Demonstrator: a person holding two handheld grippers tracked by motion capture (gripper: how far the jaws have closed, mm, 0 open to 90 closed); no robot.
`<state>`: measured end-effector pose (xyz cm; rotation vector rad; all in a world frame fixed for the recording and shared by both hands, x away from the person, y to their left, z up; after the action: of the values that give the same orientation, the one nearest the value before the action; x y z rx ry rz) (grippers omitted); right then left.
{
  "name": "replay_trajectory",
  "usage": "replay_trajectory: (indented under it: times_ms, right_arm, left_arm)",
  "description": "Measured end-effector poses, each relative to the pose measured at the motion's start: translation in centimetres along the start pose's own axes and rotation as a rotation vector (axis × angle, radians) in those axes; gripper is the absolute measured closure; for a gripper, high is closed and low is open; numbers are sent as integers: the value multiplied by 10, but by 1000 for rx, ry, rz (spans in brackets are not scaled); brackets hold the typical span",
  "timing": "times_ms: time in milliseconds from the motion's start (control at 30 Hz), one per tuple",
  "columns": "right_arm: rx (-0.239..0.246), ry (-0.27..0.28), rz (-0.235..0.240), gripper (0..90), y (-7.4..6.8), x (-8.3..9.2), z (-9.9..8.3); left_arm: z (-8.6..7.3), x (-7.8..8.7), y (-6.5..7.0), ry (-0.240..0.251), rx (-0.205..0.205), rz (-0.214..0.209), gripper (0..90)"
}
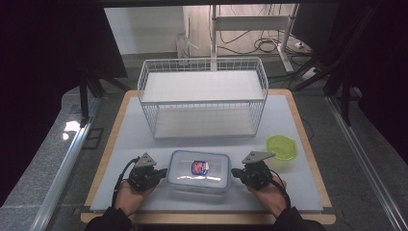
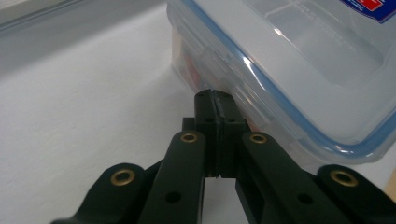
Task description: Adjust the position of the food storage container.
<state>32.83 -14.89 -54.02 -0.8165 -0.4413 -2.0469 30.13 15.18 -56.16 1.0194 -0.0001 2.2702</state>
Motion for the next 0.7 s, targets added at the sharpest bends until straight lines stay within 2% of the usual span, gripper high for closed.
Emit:
replay_trajectory:
  times_ms: [233,500,600,700]
  right_arm:
    - [-30,5,-45,899,20,2,-1]
    - [-44,1,-65,899,31,4,-2]
    - [-26,-4,-61,876,31,5,-3]
    - [-11,-7,-62,808,31,8,-5]
  left_arm:
    - [11,-12,8,1,-17,18,899]
    - [17,-19,12,9,-17,23,899]
    - [17,-14,7,30,-26,32,821]
    - [19,-6,1,64,-5,8,711]
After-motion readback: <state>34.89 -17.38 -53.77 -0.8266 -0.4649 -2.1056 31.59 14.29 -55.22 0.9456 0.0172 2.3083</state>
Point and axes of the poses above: each handheld gripper's, and its own axes: x roughly backward along the jaws, z roughly out of its top, y roughly to its right, the point moved 6 cm from there along -x, roughly forward along the jaws, and after that the axes turned 7 degrees about x, right-handed, at the moved point
